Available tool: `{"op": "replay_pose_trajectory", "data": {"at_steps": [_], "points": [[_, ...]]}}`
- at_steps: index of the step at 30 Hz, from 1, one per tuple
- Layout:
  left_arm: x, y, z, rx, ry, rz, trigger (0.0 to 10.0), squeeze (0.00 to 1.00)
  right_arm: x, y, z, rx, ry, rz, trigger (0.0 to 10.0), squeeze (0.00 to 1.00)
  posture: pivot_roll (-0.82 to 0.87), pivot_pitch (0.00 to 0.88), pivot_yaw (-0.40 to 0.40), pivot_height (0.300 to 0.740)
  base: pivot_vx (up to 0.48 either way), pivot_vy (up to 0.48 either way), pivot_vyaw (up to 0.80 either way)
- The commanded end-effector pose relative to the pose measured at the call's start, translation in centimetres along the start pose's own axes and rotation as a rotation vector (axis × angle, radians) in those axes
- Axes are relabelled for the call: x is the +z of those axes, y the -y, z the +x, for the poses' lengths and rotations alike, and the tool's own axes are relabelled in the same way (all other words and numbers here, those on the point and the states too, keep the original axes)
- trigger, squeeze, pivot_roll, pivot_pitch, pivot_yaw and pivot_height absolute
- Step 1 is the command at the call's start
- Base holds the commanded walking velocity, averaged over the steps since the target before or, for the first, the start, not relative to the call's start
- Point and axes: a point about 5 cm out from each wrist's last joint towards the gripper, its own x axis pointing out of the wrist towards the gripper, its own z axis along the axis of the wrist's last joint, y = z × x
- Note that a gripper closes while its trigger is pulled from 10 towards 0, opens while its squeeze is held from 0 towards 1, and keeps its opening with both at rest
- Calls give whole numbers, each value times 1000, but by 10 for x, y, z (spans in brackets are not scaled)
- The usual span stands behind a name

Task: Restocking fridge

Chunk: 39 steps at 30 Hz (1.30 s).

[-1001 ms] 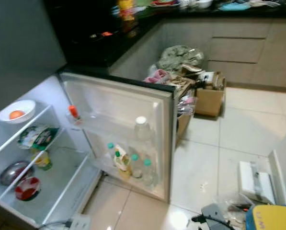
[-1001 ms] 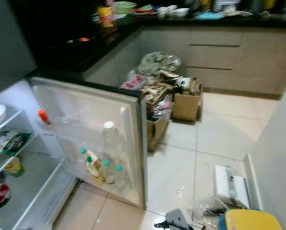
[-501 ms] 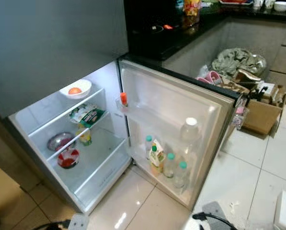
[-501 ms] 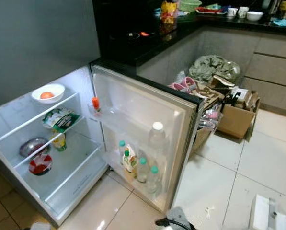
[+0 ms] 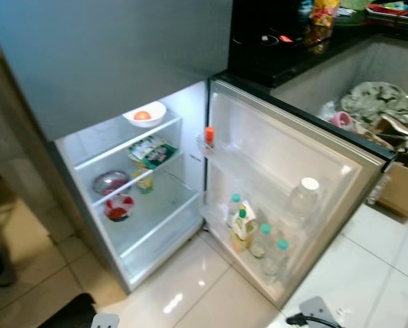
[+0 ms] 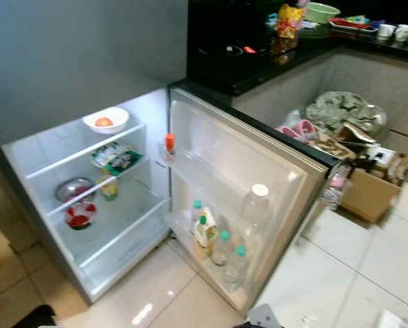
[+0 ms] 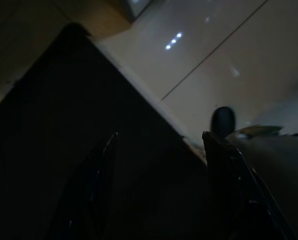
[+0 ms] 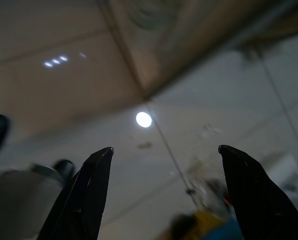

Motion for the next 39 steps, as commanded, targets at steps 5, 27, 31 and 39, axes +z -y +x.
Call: {"op": "replay_pose_trajectory", "data": {"at_steps": [5,27,31,39], "points": [[-6,10,-2,-21,-19,-9,10000,0,-2,-3,-1,2,-6,16,10000,0,-169,142,-60,740,0,0,0],[9,3,2,-11,37,69,10000,0,7,-23,3,28,12,52,10000,0,-142,121,-13,740,0,-270,0],[11,3,2,-13,39,72,10000,0,7,-24,3,27,10,54,10000,0,-142,120,-12,740,0,-469,0],[11,3,2,-12,37,77,10000,0,7,-25,3,28,7,57,10000,0,-137,120,-11,740,0,-469,0]]}}
